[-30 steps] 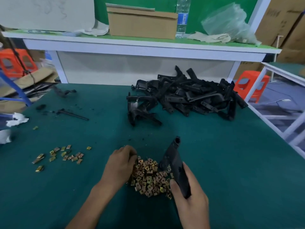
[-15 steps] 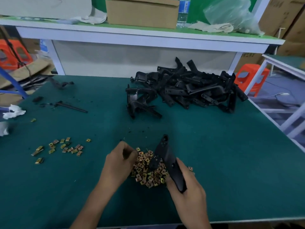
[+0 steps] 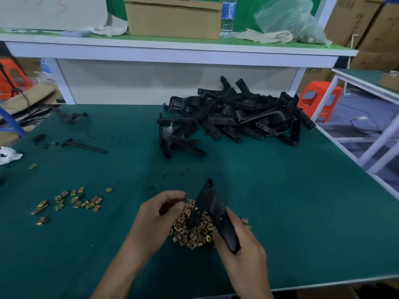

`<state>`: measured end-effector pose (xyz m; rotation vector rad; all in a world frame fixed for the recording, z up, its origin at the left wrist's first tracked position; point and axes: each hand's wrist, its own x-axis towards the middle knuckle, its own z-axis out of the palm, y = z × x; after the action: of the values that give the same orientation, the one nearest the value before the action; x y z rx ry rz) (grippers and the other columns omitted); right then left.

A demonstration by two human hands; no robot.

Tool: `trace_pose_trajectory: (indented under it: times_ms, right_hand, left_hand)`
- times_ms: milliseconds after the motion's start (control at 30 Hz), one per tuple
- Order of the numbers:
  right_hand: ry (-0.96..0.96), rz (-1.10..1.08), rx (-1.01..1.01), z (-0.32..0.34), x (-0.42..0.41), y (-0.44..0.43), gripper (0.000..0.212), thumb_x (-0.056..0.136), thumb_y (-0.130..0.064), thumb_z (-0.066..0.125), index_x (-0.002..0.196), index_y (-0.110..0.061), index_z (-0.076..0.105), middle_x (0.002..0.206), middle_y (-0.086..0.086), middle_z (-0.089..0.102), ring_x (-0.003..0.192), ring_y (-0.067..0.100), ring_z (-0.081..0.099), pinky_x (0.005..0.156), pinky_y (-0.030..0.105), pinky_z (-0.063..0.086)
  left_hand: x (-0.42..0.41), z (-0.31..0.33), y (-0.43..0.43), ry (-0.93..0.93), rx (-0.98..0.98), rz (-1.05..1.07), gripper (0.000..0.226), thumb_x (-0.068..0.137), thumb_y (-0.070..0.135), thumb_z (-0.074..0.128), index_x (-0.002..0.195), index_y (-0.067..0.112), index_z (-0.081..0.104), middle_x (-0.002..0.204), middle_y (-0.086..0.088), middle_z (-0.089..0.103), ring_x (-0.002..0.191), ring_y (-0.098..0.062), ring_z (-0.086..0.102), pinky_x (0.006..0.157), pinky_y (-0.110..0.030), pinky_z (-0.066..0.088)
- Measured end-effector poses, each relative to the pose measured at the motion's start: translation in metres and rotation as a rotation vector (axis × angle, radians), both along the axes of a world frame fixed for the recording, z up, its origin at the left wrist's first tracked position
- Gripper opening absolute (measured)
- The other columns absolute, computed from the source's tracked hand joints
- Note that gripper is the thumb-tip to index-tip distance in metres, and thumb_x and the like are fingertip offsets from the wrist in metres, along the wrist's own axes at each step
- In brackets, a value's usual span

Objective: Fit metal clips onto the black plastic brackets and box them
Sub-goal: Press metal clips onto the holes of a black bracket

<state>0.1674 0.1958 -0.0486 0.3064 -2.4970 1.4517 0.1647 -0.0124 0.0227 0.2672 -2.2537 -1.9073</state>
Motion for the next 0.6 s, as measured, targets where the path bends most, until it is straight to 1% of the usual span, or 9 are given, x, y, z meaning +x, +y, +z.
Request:
trace_pose_trajectory:
  times_ms: [100, 167, 233, 300, 400, 500, 600]
  right_hand:
    - [-0.002, 0.004, 0.012, -0.001, 0.0, 0.0, 0.076, 0.082, -0.026, 0.084, 0.14, -0.058, 0.046, 0.117, -0.034, 0.06, 0.103, -0.007, 0.063, 0.083, 0.014, 0.049]
    - [-0.004, 0.004, 0.013, -0.001, 0.0, 0.0, 0.076, 0.082, -0.026, 0.083, 0.141, -0.057, 0.045, 0.115, -0.033, 0.06, 0.1, -0.007, 0.063, 0.081, 0.013, 0.049]
    - [0.0, 0.003, 0.008, -0.002, -0.001, 0.001, 0.077, 0.082, -0.026, 0.083, 0.14, -0.058, 0.044, 0.114, -0.032, 0.06, 0.097, -0.007, 0.063, 0.08, 0.012, 0.048]
    - [0.008, 0.004, 0.015, -0.002, -0.001, 0.001, 0.077, 0.083, -0.026, 0.083, 0.141, -0.058, 0.044, 0.112, -0.03, 0.06, 0.096, -0.007, 0.063, 0.079, 0.011, 0.048]
    - [0.011, -0.008, 0.032, -0.003, -0.002, 0.001, 0.077, 0.082, -0.028, 0.082, 0.141, -0.059, 0.043, 0.112, -0.029, 0.059, 0.095, -0.008, 0.061, 0.078, 0.014, 0.048]
    - [0.024, -0.01, 0.045, -0.003, -0.002, 0.001, 0.079, 0.082, -0.028, 0.082, 0.141, -0.061, 0.041, 0.111, -0.029, 0.058, 0.094, -0.011, 0.06, 0.078, 0.014, 0.047]
    - [0.036, -0.01, 0.058, -0.003, -0.002, 0.001, 0.079, 0.082, -0.027, 0.083, 0.141, -0.06, 0.041, 0.109, -0.026, 0.058, 0.092, -0.011, 0.059, 0.077, 0.014, 0.047]
  left_hand:
    - [0.004, 0.006, 0.004, -0.008, 0.102, -0.043, 0.024, 0.097, 0.008, 0.063, 0.09, 0.024, 0.079, 0.081, 0.005, 0.074, 0.073, -0.002, 0.065, 0.068, -0.013, 0.05]
    - [0.006, 0.006, 0.006, -0.047, 0.177, -0.059, 0.025, 0.097, 0.007, 0.062, 0.091, 0.023, 0.08, 0.086, -0.002, 0.077, 0.077, -0.007, 0.068, 0.069, -0.016, 0.053]
    - [0.006, 0.005, 0.008, -0.079, 0.301, -0.056, 0.024, 0.095, 0.005, 0.064, 0.095, 0.021, 0.081, 0.093, -0.009, 0.078, 0.082, -0.014, 0.071, 0.07, -0.018, 0.055]
    - [0.007, 0.005, 0.01, -0.09, 0.377, -0.046, 0.022, 0.092, 0.004, 0.066, 0.099, 0.019, 0.081, 0.097, -0.012, 0.078, 0.084, -0.017, 0.072, 0.071, -0.018, 0.056]
    - [0.008, 0.004, 0.01, -0.094, 0.386, -0.046, 0.021, 0.091, 0.004, 0.068, 0.097, 0.02, 0.081, 0.093, -0.012, 0.077, 0.081, -0.015, 0.07, 0.07, -0.018, 0.055]
    - [0.01, 0.004, 0.008, -0.104, 0.321, -0.054, 0.02, 0.09, 0.004, 0.07, 0.095, 0.021, 0.079, 0.086, -0.007, 0.076, 0.077, -0.013, 0.068, 0.069, -0.02, 0.053]
    - [0.012, 0.005, 0.006, -0.116, 0.269, -0.055, 0.019, 0.09, 0.003, 0.071, 0.098, 0.019, 0.077, 0.081, -0.006, 0.075, 0.075, -0.012, 0.067, 0.068, -0.019, 0.052]
